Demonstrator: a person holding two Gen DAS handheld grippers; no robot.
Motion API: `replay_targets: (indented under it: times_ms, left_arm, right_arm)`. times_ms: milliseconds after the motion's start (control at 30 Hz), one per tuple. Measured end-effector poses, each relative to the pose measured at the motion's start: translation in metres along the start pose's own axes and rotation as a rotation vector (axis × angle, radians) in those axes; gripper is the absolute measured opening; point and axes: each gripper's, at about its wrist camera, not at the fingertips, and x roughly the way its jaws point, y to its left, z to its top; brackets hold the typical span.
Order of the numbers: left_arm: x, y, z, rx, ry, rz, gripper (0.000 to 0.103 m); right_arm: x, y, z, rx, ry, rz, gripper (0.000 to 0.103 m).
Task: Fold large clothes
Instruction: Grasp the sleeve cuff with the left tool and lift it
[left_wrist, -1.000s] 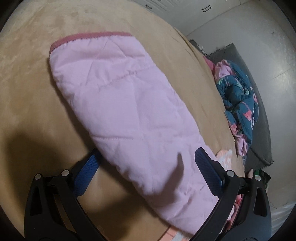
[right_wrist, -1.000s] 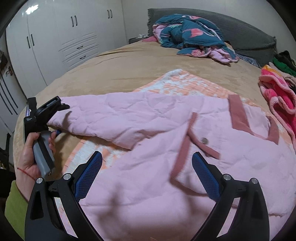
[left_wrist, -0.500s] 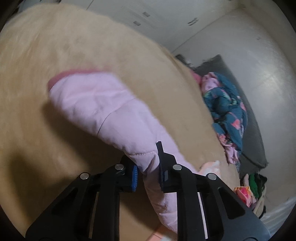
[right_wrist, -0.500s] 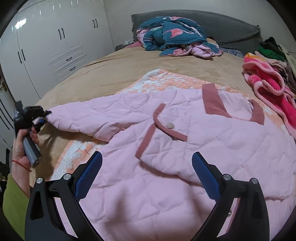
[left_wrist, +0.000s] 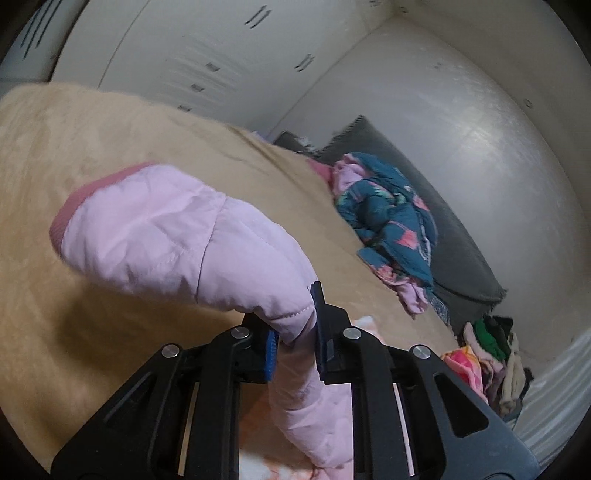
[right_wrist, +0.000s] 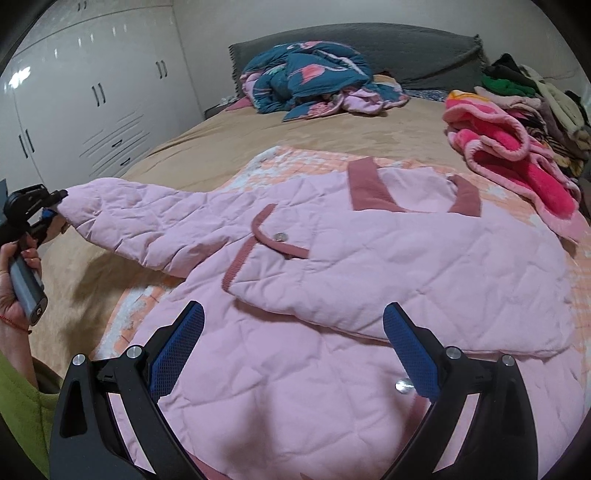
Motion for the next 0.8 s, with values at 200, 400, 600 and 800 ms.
replay_targets:
  times_ms: [200,400,600,800]
  left_arm:
    - [-0.012,-0.048,-0.016,0.069,0.013,-0.100,0.008]
    - [-0.023,-0.087,-0.030,0.139,0.018,-0.175,0.007]
    - [-0.030,-0.125,-0.053,0.197,0.035,-0.248,0.007]
    - [-0.032,-0.157,-0.090,0.253,0.058,-0.305,0.007]
  right_arm:
    - [-0.025,-0.014,-0.009,0.030,-0.046,-0.050,0.097]
    - [-0.038,-0.027,-0.022,0.061,-0.049,-0.054,0.097]
    - [-0.046,-0.047,-0.030,0.112,-0.053,-0.061,0.097]
    - [-0.064,-0.074,-0.037,0.160,-0.075,-0.087,0.097]
